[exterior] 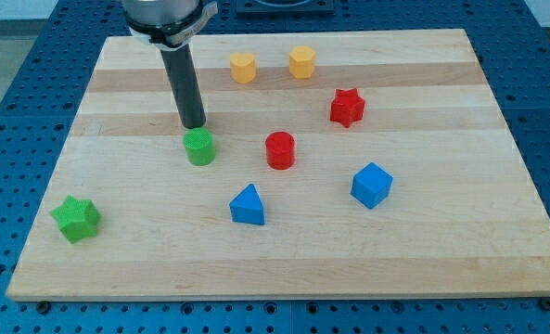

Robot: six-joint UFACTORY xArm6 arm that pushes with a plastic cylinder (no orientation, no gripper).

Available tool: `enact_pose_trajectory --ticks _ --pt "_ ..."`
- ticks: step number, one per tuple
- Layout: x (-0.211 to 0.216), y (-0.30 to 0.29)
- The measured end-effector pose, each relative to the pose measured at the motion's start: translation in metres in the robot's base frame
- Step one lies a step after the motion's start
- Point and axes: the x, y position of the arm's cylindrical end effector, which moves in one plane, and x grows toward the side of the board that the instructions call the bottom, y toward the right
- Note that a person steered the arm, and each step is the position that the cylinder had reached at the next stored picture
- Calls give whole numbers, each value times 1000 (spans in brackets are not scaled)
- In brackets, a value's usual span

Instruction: Place the green circle right to the green star

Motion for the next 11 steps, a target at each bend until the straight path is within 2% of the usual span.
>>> enact_pose_trajectory --ticks 3,4,6,8,11 --pt "47 0" --pt "50 3" --pt "24 38" --pt "31 74" --pt "31 48"
